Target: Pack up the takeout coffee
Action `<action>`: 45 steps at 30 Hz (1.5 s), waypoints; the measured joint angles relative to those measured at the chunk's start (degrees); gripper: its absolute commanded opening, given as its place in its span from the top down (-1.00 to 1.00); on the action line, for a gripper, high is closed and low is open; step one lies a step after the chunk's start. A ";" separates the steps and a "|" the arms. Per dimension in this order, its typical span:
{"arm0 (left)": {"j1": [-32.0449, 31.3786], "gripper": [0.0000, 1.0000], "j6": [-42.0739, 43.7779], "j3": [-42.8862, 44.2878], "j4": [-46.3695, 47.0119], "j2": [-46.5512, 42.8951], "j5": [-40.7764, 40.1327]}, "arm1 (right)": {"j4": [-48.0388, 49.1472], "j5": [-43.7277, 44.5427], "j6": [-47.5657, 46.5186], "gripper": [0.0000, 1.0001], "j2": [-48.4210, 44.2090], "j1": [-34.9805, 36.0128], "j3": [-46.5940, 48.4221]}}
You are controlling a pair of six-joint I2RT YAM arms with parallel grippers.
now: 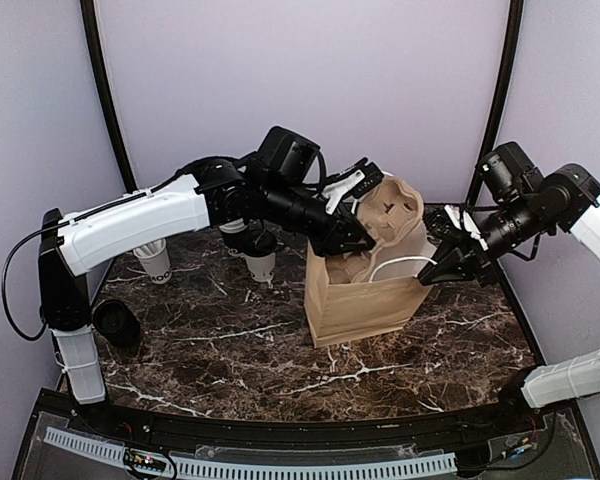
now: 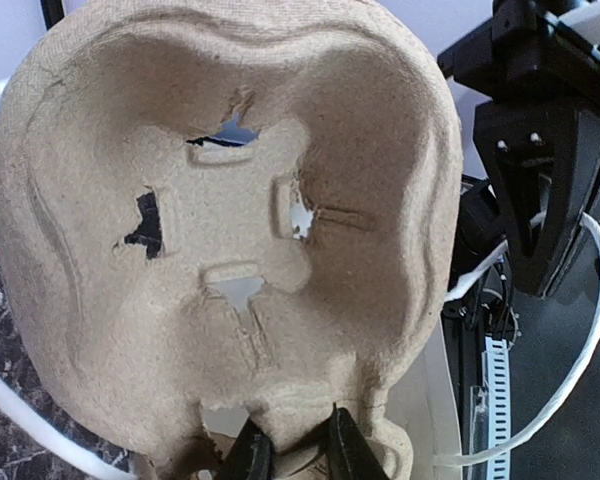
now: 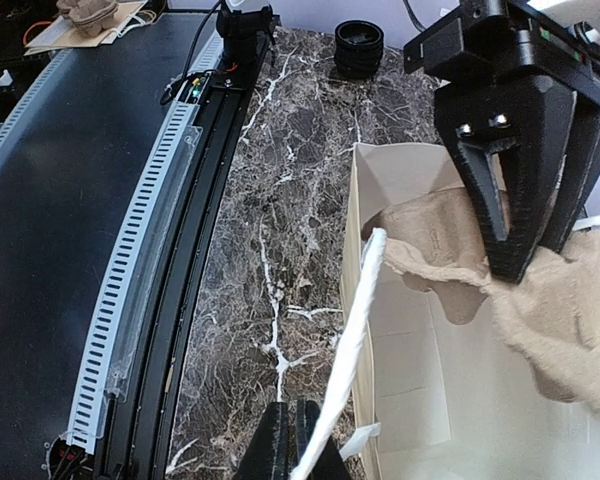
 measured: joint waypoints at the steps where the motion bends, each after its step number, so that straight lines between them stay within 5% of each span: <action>1: -0.11 0.60 0.46 0.72 -1.22 0.66 0.79 | 0.04 0.26 0.07 0.87 0.02 0.11 0.00; 12: -2.43 0.61 6.71 7.56 -15.91 4.09 2.51 | 0.35 0.39 1.53 0.79 2.05 0.35 0.63; 28: -3.89 0.62 6.21 14.86 -27.32 6.82 -6.34 | -2.38 2.47 5.03 0.20 5.73 7.65 8.52; 35: -4.94 0.63 5.75 15.82 -29.40 6.84 -7.58 | -3.19 1.27 6.69 -0.12 6.29 -2.82 18.40; 45: -4.96 0.63 4.94 16.55 -31.26 6.86 -7.82 | 4.81 4.94 20.65 -0.28 10.14 -8.83 14.47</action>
